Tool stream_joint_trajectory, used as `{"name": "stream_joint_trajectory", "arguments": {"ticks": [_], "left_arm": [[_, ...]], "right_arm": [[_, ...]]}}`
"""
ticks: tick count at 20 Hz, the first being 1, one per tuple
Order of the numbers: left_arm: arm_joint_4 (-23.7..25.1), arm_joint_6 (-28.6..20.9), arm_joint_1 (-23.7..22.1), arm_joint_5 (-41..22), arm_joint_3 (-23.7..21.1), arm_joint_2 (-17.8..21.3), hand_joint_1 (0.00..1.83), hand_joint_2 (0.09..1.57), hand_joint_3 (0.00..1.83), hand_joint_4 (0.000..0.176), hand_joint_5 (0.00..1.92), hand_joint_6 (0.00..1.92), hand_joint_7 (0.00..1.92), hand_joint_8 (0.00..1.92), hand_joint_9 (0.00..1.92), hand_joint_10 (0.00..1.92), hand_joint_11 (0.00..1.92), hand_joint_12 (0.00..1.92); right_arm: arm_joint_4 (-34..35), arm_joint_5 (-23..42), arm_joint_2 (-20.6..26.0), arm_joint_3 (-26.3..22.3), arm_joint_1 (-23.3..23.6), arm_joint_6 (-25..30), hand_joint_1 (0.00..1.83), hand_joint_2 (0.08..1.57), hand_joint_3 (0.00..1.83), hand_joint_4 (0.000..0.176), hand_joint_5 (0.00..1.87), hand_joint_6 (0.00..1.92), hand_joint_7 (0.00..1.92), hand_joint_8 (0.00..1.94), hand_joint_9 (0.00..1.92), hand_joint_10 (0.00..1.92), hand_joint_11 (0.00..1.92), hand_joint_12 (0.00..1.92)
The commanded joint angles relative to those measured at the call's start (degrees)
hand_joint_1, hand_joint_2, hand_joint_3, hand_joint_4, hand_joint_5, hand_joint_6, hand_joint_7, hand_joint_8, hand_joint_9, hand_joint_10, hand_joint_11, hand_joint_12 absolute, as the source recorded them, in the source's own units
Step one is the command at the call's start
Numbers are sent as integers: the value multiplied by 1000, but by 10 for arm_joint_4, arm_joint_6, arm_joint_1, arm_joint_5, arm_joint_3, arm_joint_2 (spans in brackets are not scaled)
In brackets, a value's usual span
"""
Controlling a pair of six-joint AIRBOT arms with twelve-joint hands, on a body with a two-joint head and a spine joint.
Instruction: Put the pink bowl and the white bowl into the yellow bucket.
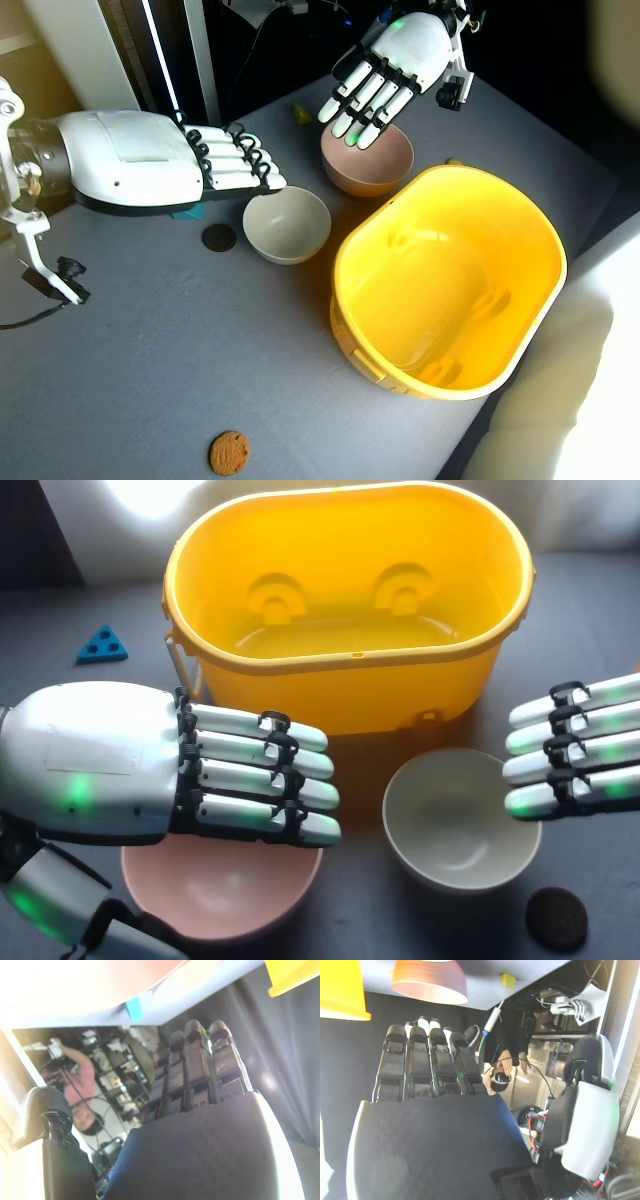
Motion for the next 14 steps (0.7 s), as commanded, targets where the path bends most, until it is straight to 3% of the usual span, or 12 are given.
{"name": "stream_joint_trajectory", "arguments": {"ticks": [1,5,9,14], "left_arm": [[-41,-2,-8,-44,2,7,0,1102,35,0,26,0,4,0,0,0,0,0],[-36,0,-10,-44,0,7,0,1057,8,0,34,11,40,13,17,6,1,1],[-33,-3,-11,-47,-2,7,0,1195,31,0,21,0,15,0,1,0,0,0],[-32,-7,-19,-40,-6,7,0,1188,18,0,0,0,0,0,0,0,0,0]], "right_arm": [[43,36,3,1,1,-2,0,1088,39,0,32,7,9,4,0,0,0,0],[43,30,-8,2,0,-20,0,1138,2,0,139,4,108,1,51,6,45,36],[43,10,-32,13,-4,-28,0,1128,0,0,91,5,60,1,6,0,1,23],[69,-10,-58,25,-24,-44,0,1120,0,0,127,12,87,19,33,11,19,10]]}}
